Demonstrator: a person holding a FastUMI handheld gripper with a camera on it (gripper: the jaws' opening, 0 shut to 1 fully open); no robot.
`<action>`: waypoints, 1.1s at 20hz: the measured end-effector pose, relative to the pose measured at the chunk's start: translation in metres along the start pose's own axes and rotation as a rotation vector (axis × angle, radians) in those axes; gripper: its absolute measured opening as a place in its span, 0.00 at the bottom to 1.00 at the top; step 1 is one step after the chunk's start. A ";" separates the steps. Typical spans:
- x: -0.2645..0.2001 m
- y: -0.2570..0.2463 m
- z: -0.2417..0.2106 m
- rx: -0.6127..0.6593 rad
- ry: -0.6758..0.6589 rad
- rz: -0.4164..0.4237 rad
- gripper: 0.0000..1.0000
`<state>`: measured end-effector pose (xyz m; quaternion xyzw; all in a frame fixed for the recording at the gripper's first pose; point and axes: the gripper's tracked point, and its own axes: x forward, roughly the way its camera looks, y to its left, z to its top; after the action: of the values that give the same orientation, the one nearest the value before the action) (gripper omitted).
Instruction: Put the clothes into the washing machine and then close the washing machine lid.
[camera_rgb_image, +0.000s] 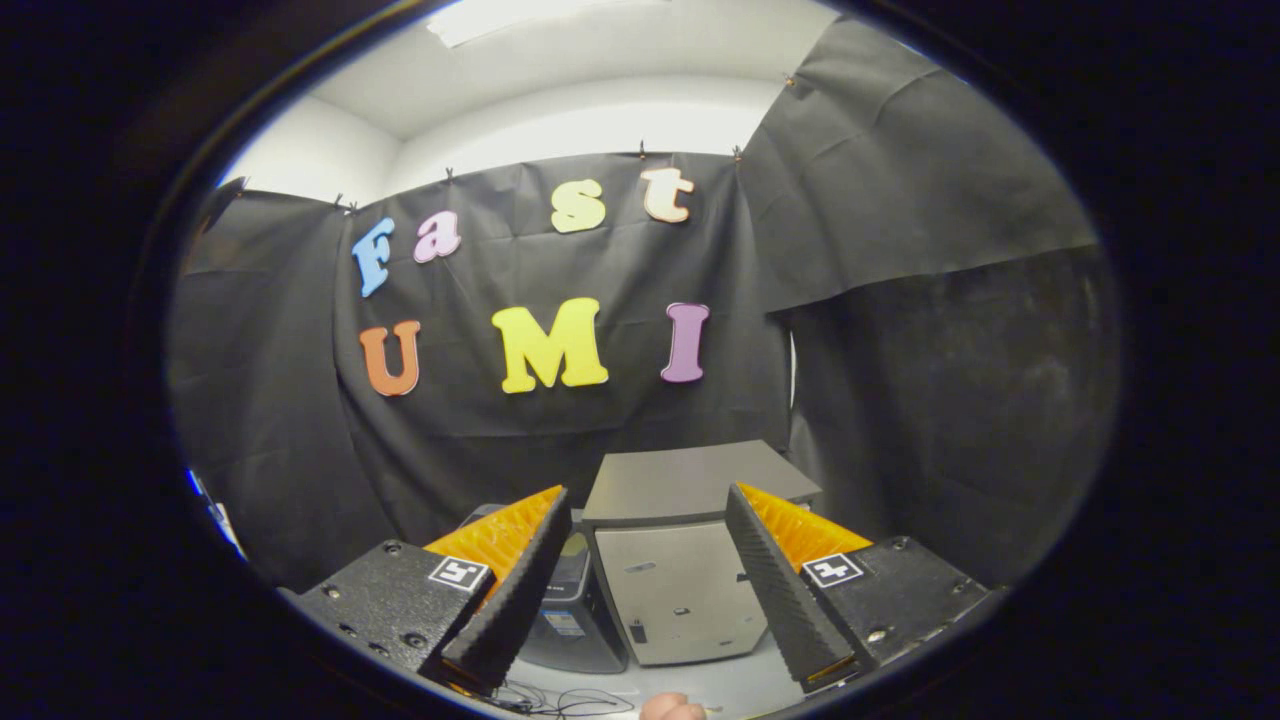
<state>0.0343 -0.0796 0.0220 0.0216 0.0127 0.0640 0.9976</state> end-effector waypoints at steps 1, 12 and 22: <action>0.000 0.001 -0.001 -0.001 0.002 0.001 0.99; -0.005 0.001 -0.003 -0.002 0.009 0.000 0.99; -0.008 -0.002 0.000 -0.010 0.005 -0.009 0.99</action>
<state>0.0268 -0.0821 0.0226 0.0166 0.0152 0.0594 0.9980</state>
